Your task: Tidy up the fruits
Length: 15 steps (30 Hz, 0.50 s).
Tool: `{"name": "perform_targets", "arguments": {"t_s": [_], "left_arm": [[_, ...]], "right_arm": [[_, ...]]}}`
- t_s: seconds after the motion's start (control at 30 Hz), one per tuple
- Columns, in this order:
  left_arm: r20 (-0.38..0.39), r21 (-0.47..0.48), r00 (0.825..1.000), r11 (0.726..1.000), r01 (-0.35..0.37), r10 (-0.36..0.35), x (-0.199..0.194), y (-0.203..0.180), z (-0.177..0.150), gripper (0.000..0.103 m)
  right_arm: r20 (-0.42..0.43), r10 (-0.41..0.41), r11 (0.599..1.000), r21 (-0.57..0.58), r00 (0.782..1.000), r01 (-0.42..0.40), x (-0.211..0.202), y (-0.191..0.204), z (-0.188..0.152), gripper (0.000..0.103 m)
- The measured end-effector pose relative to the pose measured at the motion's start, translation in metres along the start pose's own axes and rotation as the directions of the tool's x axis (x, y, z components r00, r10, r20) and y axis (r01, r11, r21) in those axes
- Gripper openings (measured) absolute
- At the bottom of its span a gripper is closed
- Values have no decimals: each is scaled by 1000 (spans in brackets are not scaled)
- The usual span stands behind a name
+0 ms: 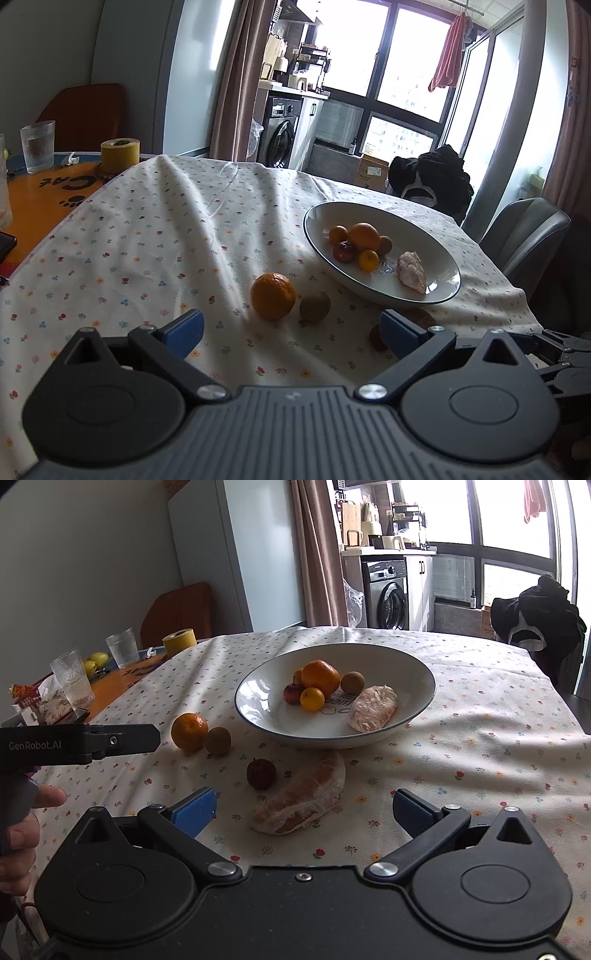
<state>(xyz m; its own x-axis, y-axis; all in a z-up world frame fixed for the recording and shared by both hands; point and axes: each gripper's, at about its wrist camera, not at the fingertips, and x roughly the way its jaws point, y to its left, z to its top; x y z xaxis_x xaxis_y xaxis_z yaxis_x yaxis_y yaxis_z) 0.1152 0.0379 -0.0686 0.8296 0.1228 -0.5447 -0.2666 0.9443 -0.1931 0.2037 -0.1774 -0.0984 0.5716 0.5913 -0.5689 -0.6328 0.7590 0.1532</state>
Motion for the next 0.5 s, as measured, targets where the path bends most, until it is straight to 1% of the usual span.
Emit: {"name": "perform_targets", "arguments": {"t_s": [0.13, 0.2, 0.27, 0.37, 0.5], "left_arm": [[-1, 2, 1000, 1000, -3, 3, 3, 2, -1, 100], [-4, 4, 1000, 1000, -5, 5, 4, 3, -2, 100], [-4, 5, 1000, 1000, -6, 6, 6, 3, -3, 98], [-6, 7, 1000, 1000, -3, 3, 7, 3, -3, 97], [-7, 16, 1000, 1000, -4, 4, 10, 2, -5, 96]], "right_arm": [[-18, 0, 1000, 2, 1000, 0, 7, 0, -1, 103], [-29, -3, 1000, 3, 1000, 3, 11, 0, -1, 99], [-41, -5, 1000, 12, 999, 6, 15, -1, -2, 92], [-55, -17, 1000, 22, 998, 18, 22, -2, -1, 84], [-58, -22, 999, 22, 998, 24, 27, -1, 0, 83]]}}
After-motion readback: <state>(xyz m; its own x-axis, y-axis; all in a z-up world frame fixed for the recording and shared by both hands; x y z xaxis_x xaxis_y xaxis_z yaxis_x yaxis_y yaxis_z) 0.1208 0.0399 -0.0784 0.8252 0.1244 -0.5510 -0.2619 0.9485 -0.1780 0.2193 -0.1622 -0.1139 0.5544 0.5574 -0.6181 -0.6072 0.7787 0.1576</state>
